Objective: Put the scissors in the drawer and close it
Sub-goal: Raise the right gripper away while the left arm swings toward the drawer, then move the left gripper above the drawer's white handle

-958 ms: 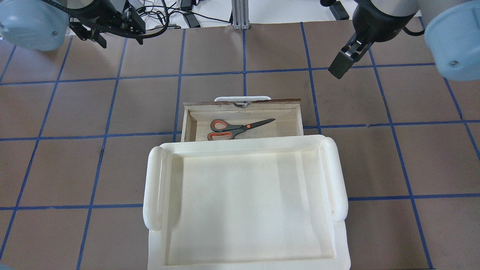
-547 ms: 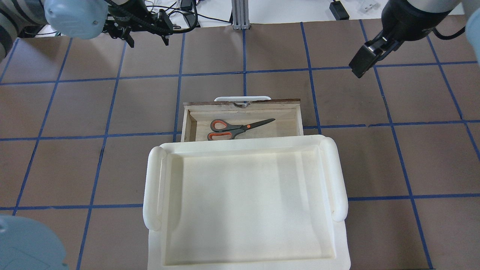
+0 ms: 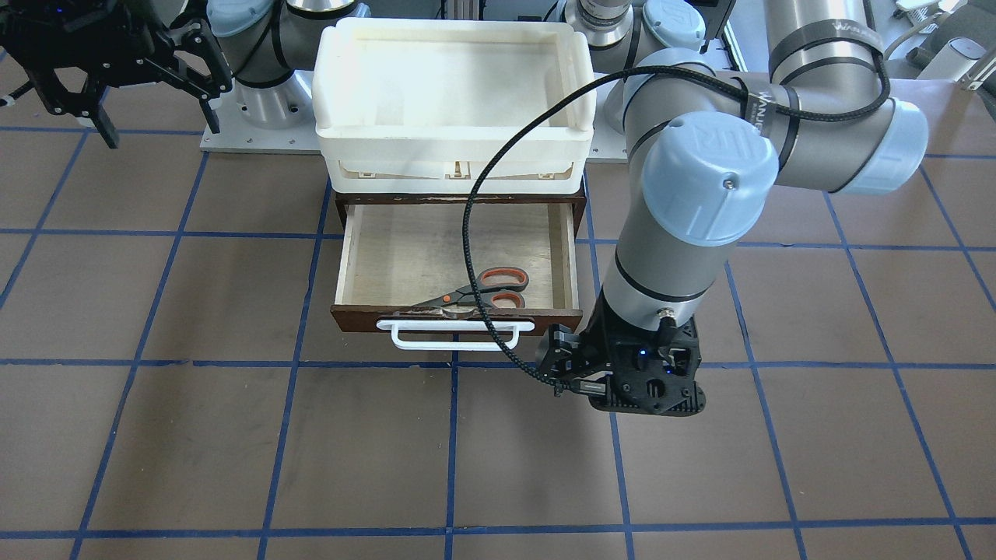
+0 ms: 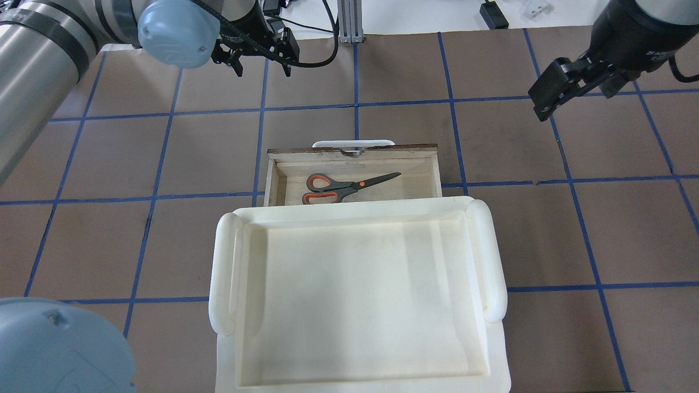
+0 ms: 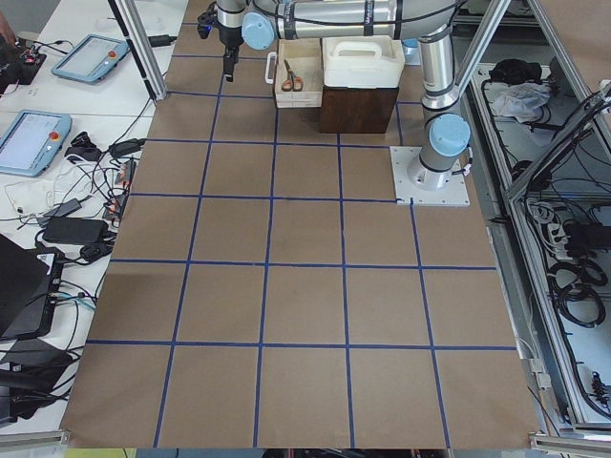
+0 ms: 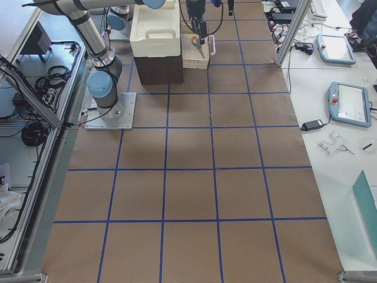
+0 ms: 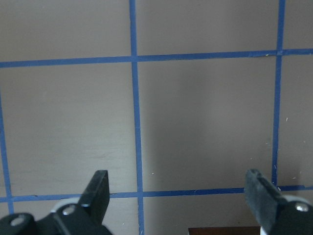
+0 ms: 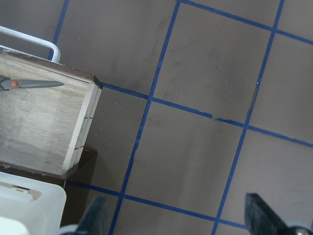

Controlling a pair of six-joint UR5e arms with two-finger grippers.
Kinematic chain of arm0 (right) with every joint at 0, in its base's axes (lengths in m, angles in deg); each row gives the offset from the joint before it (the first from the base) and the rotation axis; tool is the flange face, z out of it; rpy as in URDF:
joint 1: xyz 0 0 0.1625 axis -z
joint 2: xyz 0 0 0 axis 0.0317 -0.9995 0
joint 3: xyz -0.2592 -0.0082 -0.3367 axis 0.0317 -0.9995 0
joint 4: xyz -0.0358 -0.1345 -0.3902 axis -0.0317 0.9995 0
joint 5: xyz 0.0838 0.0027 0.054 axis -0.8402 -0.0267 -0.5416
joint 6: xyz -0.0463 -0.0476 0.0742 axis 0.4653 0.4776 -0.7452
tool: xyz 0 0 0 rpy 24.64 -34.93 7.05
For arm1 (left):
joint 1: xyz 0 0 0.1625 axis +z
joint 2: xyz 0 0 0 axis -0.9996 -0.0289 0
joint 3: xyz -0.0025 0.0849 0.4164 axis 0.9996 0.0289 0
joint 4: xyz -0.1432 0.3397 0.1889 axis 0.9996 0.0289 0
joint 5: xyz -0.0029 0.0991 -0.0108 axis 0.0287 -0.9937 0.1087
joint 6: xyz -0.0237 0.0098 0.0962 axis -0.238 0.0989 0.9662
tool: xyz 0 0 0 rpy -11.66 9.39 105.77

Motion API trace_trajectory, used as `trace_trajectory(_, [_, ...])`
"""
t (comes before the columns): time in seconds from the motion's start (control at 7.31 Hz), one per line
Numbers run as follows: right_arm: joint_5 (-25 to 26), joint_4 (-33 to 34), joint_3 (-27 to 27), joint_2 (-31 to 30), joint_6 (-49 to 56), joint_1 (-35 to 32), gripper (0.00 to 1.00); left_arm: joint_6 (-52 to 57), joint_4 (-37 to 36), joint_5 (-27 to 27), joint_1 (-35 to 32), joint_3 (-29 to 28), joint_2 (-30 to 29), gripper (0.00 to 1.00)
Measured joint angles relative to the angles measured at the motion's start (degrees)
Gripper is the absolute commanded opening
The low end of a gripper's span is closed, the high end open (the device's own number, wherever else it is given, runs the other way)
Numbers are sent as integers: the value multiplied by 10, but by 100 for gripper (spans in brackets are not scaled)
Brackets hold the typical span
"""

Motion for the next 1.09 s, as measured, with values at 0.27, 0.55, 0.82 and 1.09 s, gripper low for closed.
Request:
trace_trajectory(0.27, [-12,-16,0,-8,-112,-7,100,7,-13,0,-19,-1,-32,100])
trace_trajectory(0.55, [-28,-14,0,-3,-187,-39,100,11,-32,3,-34,-2,-68,100])
trace_trajectory(0.82, [-27,-13,1,7,-221,-60,100,10,-35,0,-52,-2,-95,100])
trace_trajectory(1.09, [-9,-10,3,25,-215,-64,100,11,-31,-1,-59,1,-102,100])
